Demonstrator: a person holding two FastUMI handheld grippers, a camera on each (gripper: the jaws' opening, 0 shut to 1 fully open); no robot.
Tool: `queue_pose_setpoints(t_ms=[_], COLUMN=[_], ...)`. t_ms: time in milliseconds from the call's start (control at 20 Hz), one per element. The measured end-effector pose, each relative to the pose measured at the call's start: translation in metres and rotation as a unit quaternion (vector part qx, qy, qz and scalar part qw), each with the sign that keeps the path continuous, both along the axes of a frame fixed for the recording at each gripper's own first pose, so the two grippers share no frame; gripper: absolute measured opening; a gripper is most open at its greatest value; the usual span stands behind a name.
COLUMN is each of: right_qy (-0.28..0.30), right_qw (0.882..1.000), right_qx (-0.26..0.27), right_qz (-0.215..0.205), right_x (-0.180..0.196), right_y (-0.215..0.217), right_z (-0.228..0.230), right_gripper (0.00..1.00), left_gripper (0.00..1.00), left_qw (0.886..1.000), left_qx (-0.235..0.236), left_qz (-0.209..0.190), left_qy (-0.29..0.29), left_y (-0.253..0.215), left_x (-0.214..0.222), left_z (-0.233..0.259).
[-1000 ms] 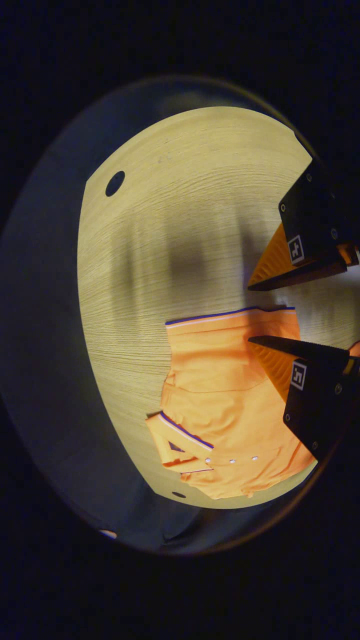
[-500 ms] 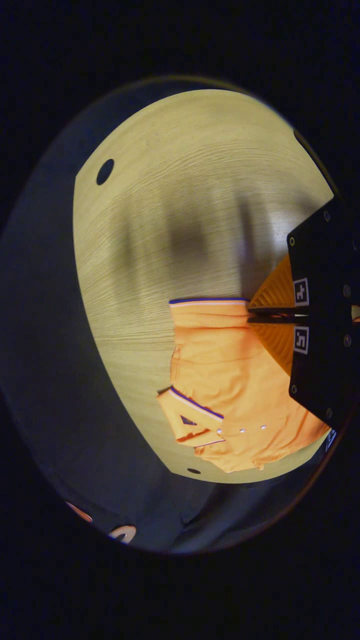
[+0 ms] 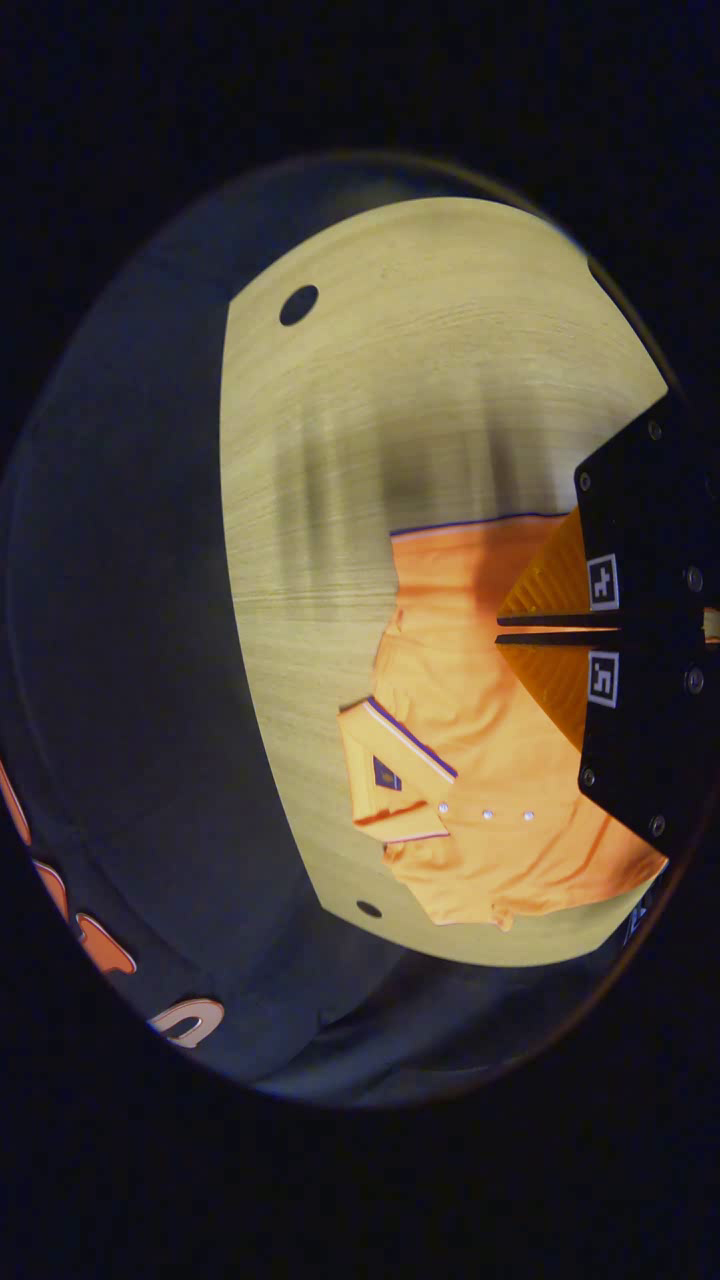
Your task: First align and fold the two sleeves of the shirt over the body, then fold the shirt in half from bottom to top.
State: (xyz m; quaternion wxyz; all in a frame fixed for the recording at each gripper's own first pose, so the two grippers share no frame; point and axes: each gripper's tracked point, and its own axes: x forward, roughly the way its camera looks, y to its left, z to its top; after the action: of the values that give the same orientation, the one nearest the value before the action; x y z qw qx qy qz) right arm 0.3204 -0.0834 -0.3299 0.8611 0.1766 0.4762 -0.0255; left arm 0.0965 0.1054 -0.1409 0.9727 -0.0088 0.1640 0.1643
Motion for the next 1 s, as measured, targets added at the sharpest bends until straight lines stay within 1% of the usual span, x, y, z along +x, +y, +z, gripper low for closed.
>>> queue_pose_setpoints(t_ms=[100,150,200,250,300,350,450,500,550,600,650,700,750,800,850,900,950,1000], right_qy=[0.041,0.057,0.064,0.073,0.085,0.102,0.107,0.109,0.115,0.117,0.115,0.107,0.109,0.113,0.114,0.128,0.127,0.128], right_qw=[0.998,0.997,0.996,0.996,0.995,0.994,0.994,0.994,0.993,0.992,0.991,0.991,0.992,0.993,0.992,0.988,0.985,0.985], right_qx=[0.029,0.033,0.038,0.035,0.029,0.013,-0.013,-0.021,-0.022,-0.037,-0.065,-0.073,-0.053,-0.011,0.044,0.083,0.105,0.105], right_qz=[-0.024,-0.037,-0.044,-0.045,-0.038,-0.032,-0.016,-0.015,-0.010,0.003,0.018,0.029,0.033,0.027,0.016,-0.021,-0.051,-0.049], right_x=[-0.005,-0.006,-0.003,-0.003,-0.005,-0.008,-0.006,-0.005,-0.004,-0.006,-0.008,-0.003,-0.004,-0.004,-0.003,-0.012,0.001,-0.003], right_y=[-0.005,-0.010,-0.013,-0.019,-0.020,-0.024,-0.029,-0.030,-0.027,-0.027,-0.032,-0.034,-0.034,-0.031,-0.027,-0.031,-0.026,-0.028], right_z=[-0.014,-0.021,-0.025,-0.029,-0.036,-0.044,-0.053,-0.052,-0.052,-0.054,-0.058,-0.057,-0.055,-0.051,-0.050,-0.039,-0.060,-0.057], right_gripper=[0.02,0.13,0.19,0.28,0.31,0.49,0.55,0.46,0.55,0.54,0.57,0.44,0.33,0.25,0.23,0.23,0.02,0.01], left_gripper=[0.99,0.99,0.99,0.99,0.99,0.99,0.99,0.99,0.99,0.99,0.99,0.99,0.99,0.99,0.99,0.99,0.99,0.99], left_qw=[1.000,1.000,1.000,1.000,1.000,1.000,1.000,1.000,1.000,1.000,1.000,1.000,1.000,1.000,1.000,0.999,0.999,0.999], left_qx=[-0.002,-0.004,-0.006,-0.009,-0.012,-0.013,-0.010,-0.009,-0.010,-0.011,-0.012,-0.013,-0.013,-0.014,-0.015,-0.017,-0.017,-0.019], left_qz=[0.006,0.009,0.012,0.015,0.017,0.018,0.018,0.016,0.014,0.012,0.010,0.009,0.007,0.005,0.003,0.001,0.001,0.003], left_qy=[0.002,0.003,0.005,0.006,0.008,0.009,0.012,0.013,0.015,0.019,0.024,0.027,0.026,0.025,0.026,0.027,0.030,0.034], left_y=[0.004,0.005,0.007,0.007,0.008,0.007,0.005,0.005,0.002,0.001,0.000,-0.001,-0.003,-0.004,-0.005,-0.006,-0.005,-0.004], left_x=[-0.005,-0.006,-0.007,-0.008,-0.009,-0.008,-0.007,-0.007,-0.005,-0.003,-0.002,-0.001,0.001,0.002,0.004,0.003,0.005,0.004], left_z=[-0.002,-0.003,-0.003,-0.005,-0.006,-0.007,-0.008,-0.009,-0.010,-0.013,-0.016,-0.017,-0.017,-0.018,-0.018,-0.020,-0.021,-0.023])
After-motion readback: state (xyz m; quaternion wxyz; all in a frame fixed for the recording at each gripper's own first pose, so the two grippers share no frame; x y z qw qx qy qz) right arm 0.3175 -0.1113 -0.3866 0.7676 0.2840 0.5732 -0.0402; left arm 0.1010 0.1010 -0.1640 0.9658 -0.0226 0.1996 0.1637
